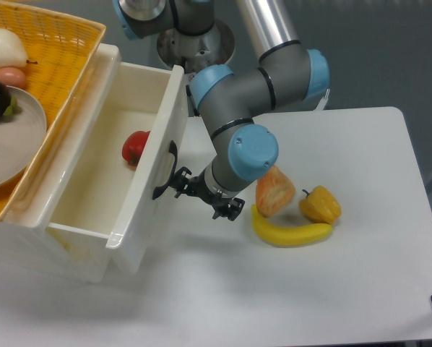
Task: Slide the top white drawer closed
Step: 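Push the drawer front with the gripper, sliding the drawer into the unit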
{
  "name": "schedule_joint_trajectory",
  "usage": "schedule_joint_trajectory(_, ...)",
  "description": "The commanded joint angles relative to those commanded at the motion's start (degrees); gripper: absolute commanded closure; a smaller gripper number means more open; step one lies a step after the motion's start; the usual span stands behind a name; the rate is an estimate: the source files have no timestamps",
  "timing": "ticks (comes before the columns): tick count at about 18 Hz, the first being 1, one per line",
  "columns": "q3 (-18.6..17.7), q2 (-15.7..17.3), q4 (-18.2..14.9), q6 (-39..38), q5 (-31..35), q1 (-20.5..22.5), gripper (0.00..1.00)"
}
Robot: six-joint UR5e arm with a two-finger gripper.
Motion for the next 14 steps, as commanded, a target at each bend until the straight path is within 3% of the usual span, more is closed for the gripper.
schedule_joint_trajectory(14, -0.09, 1.23, -0.62, -0.88, -0.61, -4.22, 0.00)
